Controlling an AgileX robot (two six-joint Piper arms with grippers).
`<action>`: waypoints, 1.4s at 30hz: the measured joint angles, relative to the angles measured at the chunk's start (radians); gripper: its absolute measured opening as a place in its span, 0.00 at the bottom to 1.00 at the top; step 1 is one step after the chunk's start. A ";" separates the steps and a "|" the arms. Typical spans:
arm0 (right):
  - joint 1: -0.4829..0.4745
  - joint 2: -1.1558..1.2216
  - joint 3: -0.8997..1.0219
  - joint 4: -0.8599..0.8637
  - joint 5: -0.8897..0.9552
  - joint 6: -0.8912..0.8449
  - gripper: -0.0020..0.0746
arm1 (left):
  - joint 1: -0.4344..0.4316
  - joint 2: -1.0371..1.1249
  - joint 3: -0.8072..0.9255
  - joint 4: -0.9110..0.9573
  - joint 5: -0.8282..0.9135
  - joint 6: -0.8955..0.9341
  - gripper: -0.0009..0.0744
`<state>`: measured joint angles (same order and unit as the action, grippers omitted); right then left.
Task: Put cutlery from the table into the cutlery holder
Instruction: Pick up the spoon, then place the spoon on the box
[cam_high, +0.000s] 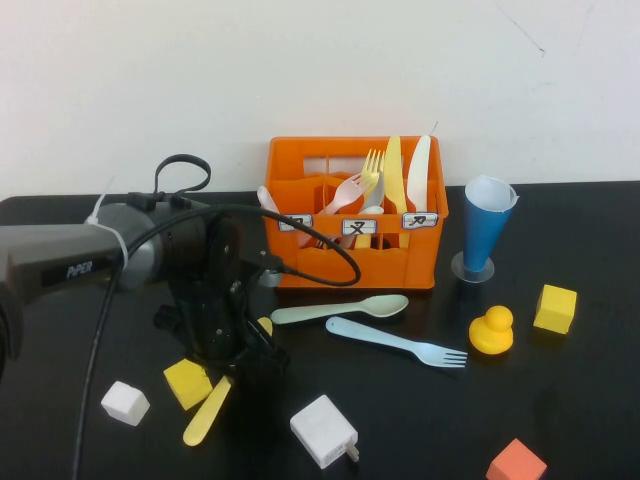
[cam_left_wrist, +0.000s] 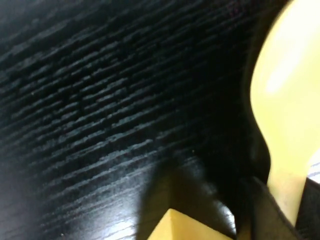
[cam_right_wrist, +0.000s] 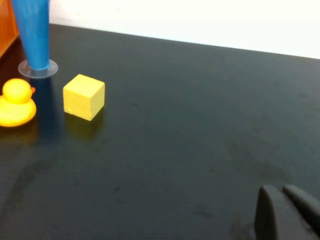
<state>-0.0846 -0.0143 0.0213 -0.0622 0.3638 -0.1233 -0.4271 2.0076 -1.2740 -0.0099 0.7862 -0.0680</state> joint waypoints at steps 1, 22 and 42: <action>0.000 0.000 0.000 0.000 0.000 0.000 0.02 | 0.000 0.000 0.000 0.000 0.000 0.002 0.15; 0.000 0.000 0.000 0.000 0.000 0.000 0.02 | -0.001 -0.608 0.528 -0.023 -1.022 -0.041 0.15; 0.000 0.000 0.000 0.000 0.000 0.000 0.02 | -0.001 -0.259 0.343 0.015 -1.665 -0.124 0.15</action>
<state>-0.0846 -0.0143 0.0213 -0.0622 0.3638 -0.1233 -0.4276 1.7488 -0.9315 0.0055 -0.8783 -0.1916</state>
